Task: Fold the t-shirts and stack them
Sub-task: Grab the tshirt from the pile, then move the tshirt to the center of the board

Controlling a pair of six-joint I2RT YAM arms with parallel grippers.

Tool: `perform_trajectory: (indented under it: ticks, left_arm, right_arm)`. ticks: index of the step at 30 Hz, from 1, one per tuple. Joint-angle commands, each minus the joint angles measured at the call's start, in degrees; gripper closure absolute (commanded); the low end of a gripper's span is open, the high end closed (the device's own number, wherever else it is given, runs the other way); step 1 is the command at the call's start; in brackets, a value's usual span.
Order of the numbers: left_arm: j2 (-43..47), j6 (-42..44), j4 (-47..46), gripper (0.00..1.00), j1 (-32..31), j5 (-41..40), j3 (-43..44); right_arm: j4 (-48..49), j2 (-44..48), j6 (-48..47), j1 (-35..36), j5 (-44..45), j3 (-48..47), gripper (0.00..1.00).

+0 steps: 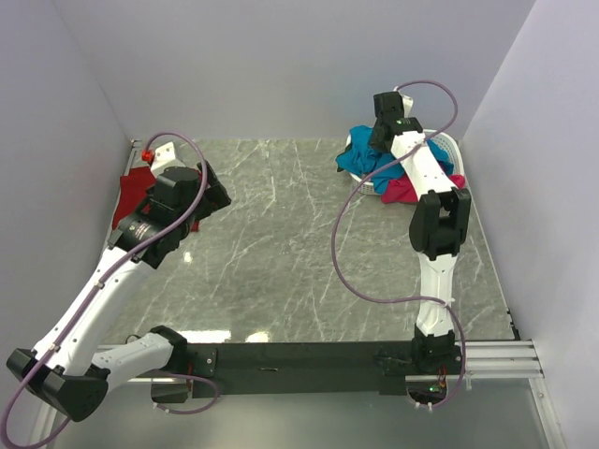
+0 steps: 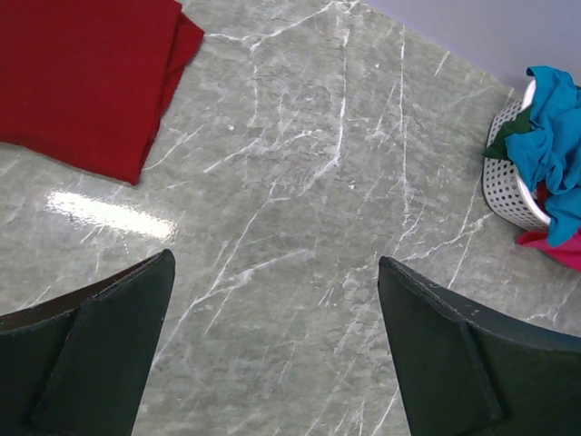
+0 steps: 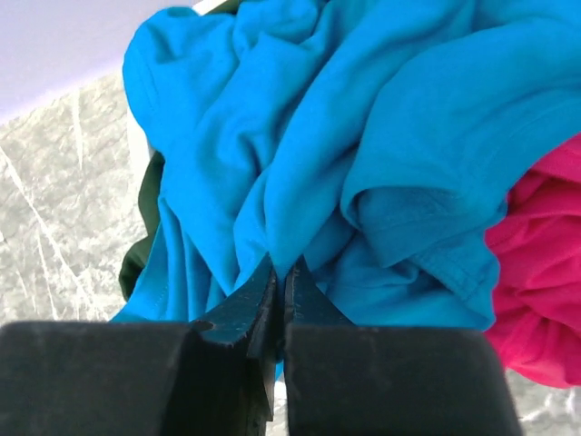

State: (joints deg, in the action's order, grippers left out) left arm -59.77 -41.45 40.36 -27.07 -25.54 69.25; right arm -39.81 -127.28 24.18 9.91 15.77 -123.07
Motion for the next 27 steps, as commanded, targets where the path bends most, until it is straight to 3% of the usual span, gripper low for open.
perform_trajectory:
  ticks: [1, 12, 19, 27]
  left_arm:
    - [1.8, -0.9, 0.9, 0.01, 0.4, -2.3, -0.6]
    - [3.2, -2.0, -0.4, 0.01, 0.4, -1.4, -3.5]
    - [3.3, -1.0, -0.8, 0.01, 0.7, -1.6, -4.1]
    - [3.7, -0.2, -0.5, 0.01, 1.2, -3.6, -3.4]
  right_arm:
    - [2.3, 6.8, -0.8, 0.0, 4.3, -1.6, 1.00]
    - [11.2, 27.7, -10.5, 6.6, 10.2, -1.4, 1.00]
    - [14.0, 36.5, -23.6, 20.0, 12.7, 0.5, 1.00]
    - [11.2, 42.6, -20.2, 31.5, 14.8, 2.4, 1.00]
